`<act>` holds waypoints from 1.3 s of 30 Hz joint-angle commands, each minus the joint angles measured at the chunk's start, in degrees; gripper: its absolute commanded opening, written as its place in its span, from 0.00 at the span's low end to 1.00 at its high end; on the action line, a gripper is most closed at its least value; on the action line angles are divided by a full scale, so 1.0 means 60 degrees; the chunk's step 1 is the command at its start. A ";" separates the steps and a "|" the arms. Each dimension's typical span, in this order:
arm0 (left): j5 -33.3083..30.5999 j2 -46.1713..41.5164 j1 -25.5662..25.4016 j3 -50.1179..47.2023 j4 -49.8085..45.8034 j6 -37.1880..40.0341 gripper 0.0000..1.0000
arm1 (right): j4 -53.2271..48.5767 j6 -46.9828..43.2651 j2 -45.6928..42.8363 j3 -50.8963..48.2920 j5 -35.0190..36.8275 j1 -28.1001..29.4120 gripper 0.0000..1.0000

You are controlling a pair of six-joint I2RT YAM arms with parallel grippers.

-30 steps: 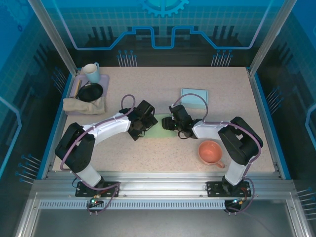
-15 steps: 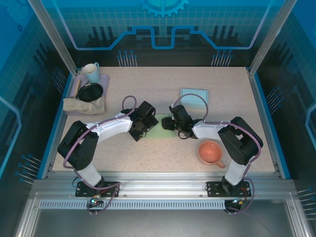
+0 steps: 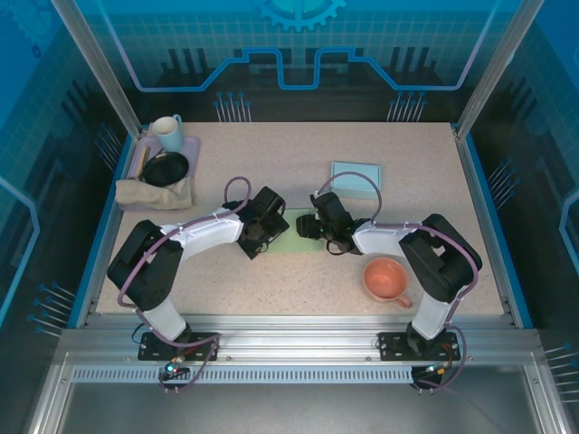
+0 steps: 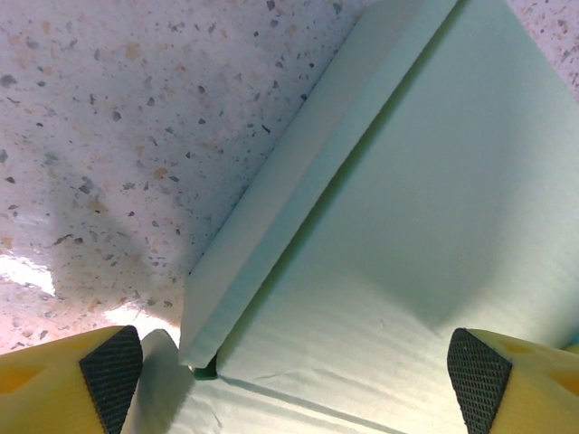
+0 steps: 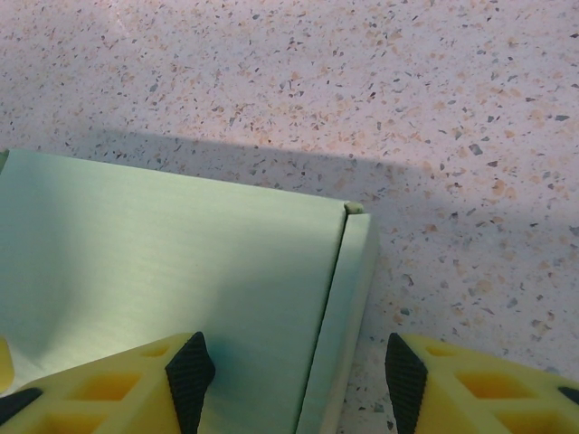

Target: Fold the paper box

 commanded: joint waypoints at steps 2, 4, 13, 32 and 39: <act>0.0151 0.0283 0.0002 -0.0190 0.0190 -0.0143 0.89 | -0.0565 0.0053 0.0170 -0.0361 -0.0083 0.0179 0.57; 0.0178 0.0368 0.0025 -0.0177 0.0176 -0.0143 0.89 | -0.0541 0.0062 0.0201 -0.0361 -0.0073 0.0185 0.57; 0.0212 0.0639 0.0081 -0.0261 0.0264 -0.0128 0.86 | -0.0570 0.0066 0.0197 -0.0399 -0.0084 0.0207 0.57; 0.0190 0.0613 0.0380 -0.0742 0.0388 0.0069 0.86 | -0.0946 0.0121 -0.0977 -0.0765 0.0512 0.0743 0.61; 0.0212 0.0599 0.0392 -0.0803 0.0425 0.0092 0.86 | -0.1147 0.0193 -0.1749 -0.1057 0.0692 0.1065 0.58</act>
